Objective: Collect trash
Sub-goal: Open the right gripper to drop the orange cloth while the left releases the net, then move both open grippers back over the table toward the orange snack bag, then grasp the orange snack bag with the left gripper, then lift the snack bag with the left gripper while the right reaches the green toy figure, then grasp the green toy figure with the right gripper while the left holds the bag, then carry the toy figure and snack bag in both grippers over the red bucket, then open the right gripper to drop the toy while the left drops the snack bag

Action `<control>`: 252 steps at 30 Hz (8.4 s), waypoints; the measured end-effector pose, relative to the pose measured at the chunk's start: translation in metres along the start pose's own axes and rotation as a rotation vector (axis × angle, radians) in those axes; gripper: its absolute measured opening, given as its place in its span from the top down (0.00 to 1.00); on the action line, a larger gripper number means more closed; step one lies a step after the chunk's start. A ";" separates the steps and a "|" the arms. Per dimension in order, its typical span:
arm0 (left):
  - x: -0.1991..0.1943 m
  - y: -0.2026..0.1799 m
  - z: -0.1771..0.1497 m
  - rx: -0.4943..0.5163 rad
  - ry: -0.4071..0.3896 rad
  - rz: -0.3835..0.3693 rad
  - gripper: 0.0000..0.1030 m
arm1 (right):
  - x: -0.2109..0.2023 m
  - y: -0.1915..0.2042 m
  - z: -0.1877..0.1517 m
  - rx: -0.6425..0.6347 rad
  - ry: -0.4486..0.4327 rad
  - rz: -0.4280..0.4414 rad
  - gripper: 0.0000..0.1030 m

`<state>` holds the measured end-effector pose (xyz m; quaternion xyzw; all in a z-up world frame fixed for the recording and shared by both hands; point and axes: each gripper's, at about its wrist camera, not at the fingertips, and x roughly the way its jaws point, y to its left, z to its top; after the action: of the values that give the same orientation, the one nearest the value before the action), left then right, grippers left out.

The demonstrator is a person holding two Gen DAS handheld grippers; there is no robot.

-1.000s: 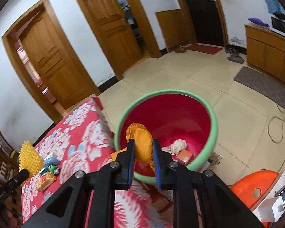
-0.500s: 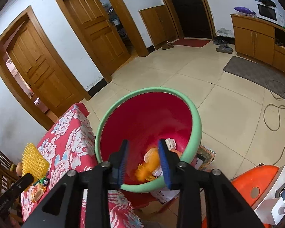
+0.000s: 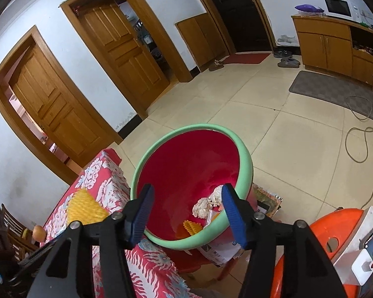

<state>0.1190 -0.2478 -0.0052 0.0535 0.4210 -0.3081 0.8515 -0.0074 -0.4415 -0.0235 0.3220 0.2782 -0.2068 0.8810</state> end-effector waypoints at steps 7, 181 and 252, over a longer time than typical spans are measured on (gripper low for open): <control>0.027 -0.023 0.007 0.051 0.022 -0.011 0.79 | -0.004 -0.009 0.001 0.029 -0.004 -0.001 0.36; -0.104 0.249 -0.093 -0.386 -0.140 0.444 0.62 | 0.049 0.223 -0.146 -0.544 0.321 0.265 0.60; 0.034 -0.009 0.004 0.038 0.035 -0.002 0.62 | -0.017 0.007 -0.006 -0.028 -0.043 0.047 0.42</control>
<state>0.1321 -0.2726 -0.0262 0.0748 0.4301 -0.3160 0.8424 -0.0189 -0.4289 -0.0137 0.3115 0.2547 -0.1887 0.8958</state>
